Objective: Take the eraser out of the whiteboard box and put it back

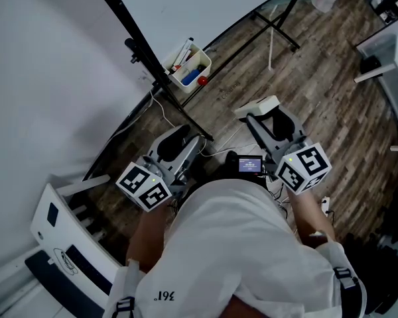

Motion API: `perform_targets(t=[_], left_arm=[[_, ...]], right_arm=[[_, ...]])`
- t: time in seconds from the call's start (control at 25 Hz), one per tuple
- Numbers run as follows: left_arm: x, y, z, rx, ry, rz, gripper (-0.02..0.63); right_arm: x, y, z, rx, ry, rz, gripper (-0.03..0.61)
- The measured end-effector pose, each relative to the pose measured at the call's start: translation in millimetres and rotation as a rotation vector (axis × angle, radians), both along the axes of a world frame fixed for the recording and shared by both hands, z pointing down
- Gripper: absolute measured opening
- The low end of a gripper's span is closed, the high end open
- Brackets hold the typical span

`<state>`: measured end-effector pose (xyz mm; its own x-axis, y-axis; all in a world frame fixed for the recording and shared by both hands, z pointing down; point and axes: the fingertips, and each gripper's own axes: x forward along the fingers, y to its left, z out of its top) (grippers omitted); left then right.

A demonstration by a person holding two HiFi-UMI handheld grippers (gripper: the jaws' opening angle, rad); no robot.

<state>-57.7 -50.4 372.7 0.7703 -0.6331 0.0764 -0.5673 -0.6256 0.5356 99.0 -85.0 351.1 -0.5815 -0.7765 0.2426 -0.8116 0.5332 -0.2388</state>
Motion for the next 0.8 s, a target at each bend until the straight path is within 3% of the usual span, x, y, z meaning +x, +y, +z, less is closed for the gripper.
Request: perform_targets(t=[0.8], left_arm=[[0.3, 1.7, 5.8, -0.020, 0.002, 0.007, 0.166]], right_arm=[[-3.3, 0.0, 7.9, -0.028, 0.006, -0.013, 0.255]])
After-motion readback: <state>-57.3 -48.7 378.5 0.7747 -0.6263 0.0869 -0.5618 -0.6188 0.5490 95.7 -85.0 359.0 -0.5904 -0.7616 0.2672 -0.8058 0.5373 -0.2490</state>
